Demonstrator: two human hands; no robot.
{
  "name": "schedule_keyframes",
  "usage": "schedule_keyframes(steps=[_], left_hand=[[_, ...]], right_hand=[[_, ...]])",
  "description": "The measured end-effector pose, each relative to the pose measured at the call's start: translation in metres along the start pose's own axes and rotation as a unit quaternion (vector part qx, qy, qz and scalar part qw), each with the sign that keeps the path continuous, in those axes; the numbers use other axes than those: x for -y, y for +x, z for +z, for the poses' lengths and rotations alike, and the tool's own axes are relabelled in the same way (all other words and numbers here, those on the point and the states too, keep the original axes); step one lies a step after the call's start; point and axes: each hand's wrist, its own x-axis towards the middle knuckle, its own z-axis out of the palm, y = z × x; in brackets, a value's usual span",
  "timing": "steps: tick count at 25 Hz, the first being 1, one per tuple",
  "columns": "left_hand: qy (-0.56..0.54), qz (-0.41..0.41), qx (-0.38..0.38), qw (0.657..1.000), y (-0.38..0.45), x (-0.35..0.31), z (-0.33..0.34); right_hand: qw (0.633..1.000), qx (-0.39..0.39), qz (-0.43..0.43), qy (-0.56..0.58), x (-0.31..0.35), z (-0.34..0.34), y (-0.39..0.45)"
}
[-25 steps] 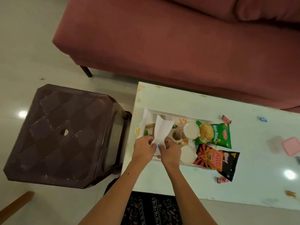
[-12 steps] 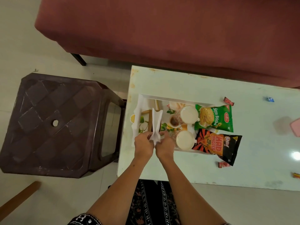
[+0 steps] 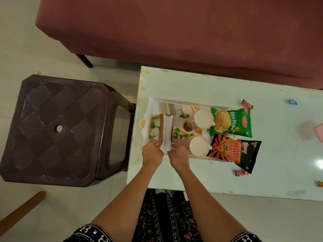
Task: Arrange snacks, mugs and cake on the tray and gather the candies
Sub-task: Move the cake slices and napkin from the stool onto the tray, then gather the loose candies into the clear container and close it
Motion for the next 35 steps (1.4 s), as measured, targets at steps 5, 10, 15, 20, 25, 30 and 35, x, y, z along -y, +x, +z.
schedule_keyframes(steps=[5,10,15,20,25,30,35], left_hand=[[-0.02,-0.003,0.039,0.999,-0.007,0.001,-0.005],[-0.031,0.006,0.074,0.997,-0.021,0.007,-0.019],[0.0,-0.005,-0.014,1.0,-0.037,0.017,-0.033],[-0.046,-0.052,-0.097,0.993,-0.031,0.019,-0.039],[-0.138,-0.093,-0.13,0.977,-0.008,0.008,-0.037],[-0.101,-0.101,-0.14,0.98,0.032,-0.005,-0.042],[-0.046,-0.098,-0.129,0.986,0.077,-0.008,-0.036]], right_hand=[[1.0,0.016,-0.008,-0.005,-0.003,-0.01,-0.008],[0.999,-0.012,-0.045,-0.002,-0.013,-0.053,-0.016],[0.974,-0.195,-0.118,0.005,-0.037,-0.14,-0.019],[0.94,-0.304,0.048,0.145,-0.097,-0.237,0.016],[0.887,-0.15,0.184,0.395,-0.137,-0.279,0.05],[0.9,-0.045,0.213,0.376,-0.141,-0.269,0.094],[0.894,0.039,0.246,0.372,-0.15,-0.256,0.131]])
